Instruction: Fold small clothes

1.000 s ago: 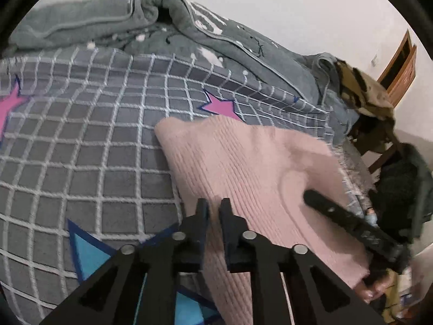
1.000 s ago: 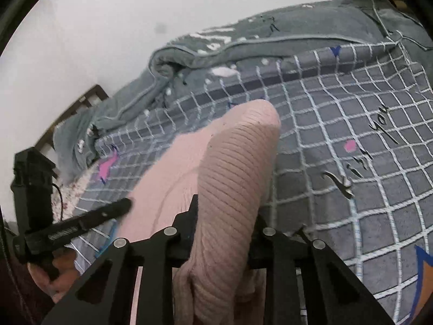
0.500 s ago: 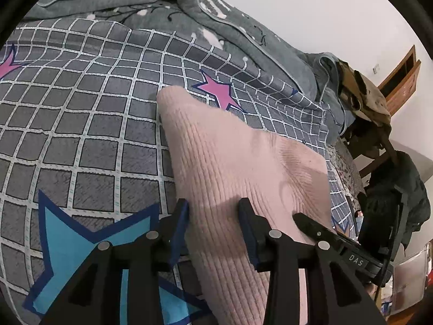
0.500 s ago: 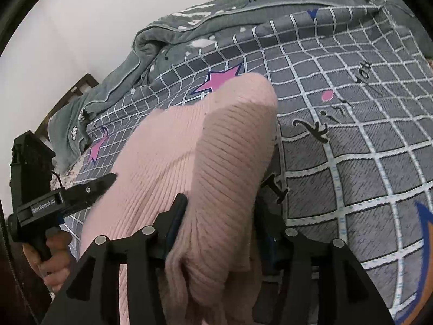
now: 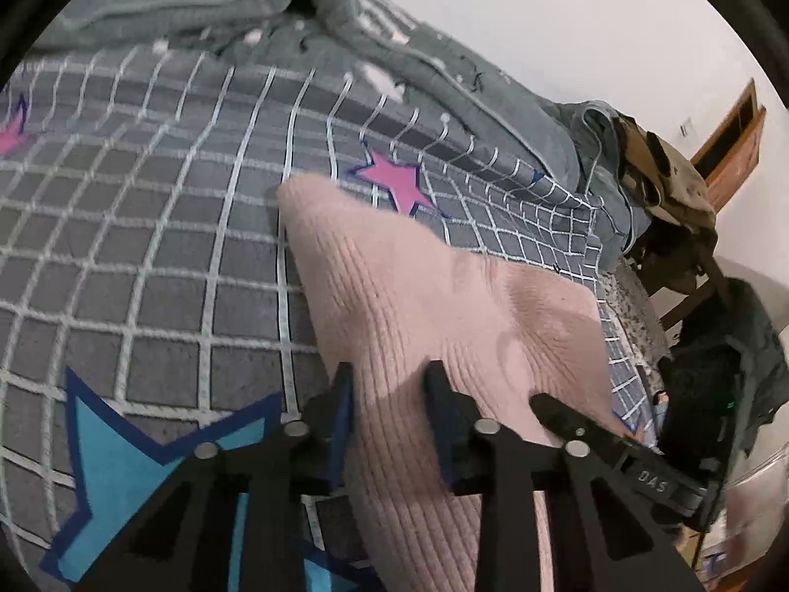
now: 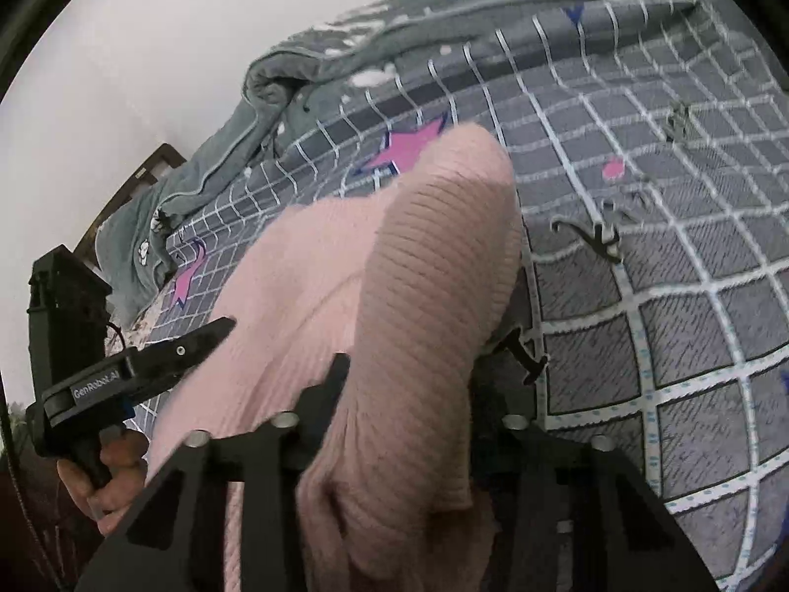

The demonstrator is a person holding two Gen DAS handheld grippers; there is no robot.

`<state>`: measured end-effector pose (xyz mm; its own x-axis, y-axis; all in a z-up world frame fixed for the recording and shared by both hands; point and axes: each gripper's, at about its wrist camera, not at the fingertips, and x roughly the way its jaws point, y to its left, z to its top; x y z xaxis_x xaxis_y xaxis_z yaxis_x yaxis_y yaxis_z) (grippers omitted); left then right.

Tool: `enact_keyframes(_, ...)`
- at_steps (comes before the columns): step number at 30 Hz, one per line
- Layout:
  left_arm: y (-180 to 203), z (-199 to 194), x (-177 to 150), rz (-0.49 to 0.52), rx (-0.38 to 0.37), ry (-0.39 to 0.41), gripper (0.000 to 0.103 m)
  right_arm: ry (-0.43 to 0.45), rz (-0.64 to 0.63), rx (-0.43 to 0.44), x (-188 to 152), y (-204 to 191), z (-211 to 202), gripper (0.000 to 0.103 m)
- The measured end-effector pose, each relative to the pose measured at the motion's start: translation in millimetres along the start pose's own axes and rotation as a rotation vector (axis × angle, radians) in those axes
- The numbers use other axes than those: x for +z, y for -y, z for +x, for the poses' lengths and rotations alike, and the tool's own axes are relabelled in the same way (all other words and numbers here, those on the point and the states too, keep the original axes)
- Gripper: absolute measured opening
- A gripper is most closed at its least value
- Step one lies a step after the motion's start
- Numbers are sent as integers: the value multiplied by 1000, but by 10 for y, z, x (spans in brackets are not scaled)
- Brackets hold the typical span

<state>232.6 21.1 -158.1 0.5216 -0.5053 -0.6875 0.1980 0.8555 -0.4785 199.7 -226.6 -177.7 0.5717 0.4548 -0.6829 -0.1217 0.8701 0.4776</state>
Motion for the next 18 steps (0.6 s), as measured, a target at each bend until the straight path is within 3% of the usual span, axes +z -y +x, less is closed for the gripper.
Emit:
enact_keyframes(4, -32, -158, 93, -8, 19, 44, 8, 67, 3, 37, 61, -112, -127, 30)
enact_keyframes(18, -398, -511, 460, 3, 105, 119, 8, 122, -30, 172, 394, -730, 108, 29)
